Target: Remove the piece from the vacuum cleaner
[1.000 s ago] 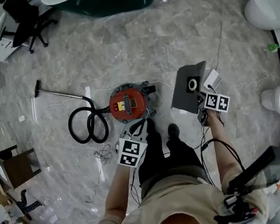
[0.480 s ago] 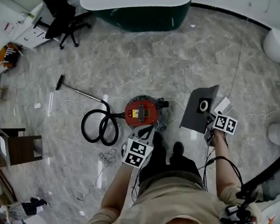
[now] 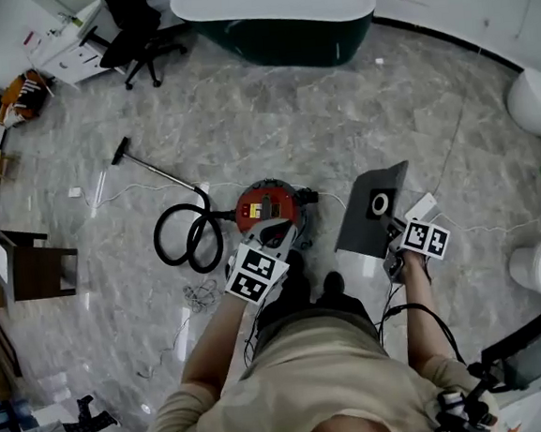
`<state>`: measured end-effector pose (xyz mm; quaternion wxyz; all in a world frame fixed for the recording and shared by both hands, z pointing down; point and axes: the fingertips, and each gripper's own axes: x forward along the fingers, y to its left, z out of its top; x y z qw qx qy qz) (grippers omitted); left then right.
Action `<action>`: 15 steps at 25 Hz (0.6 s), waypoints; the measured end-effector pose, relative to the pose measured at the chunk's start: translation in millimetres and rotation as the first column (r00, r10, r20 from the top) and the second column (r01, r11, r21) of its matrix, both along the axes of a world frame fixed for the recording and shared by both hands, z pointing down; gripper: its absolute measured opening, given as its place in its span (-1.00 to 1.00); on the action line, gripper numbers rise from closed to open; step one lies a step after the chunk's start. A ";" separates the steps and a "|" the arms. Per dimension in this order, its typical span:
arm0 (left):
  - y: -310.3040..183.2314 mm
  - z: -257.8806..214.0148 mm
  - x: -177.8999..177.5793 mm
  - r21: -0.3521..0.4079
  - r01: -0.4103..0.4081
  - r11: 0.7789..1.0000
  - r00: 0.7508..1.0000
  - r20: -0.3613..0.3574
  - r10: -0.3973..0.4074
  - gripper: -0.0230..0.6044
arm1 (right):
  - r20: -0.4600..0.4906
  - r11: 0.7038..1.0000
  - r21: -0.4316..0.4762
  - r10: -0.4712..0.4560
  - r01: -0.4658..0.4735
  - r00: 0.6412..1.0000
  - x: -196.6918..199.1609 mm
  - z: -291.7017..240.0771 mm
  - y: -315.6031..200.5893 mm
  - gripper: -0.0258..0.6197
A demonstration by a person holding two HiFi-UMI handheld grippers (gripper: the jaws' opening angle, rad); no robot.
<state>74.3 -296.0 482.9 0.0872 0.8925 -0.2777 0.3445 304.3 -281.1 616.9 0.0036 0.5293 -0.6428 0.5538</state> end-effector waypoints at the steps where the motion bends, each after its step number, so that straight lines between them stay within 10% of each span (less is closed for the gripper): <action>1: 2.7 -4.1 2.8 0.002 0.002 1.000 1.000 -0.002 -0.002 -0.92 | 0.003 1.000 0.007 -0.006 0.006 1.000 1.3 -6.8 2.3 -0.83; 15: 36.0 -34.4 2.4 -0.012 0.103 0.995 0.991 -0.088 -0.103 -0.92 | 0.026 0.965 0.150 -0.221 0.215 0.975 -37.3 -73.9 33.4 -0.83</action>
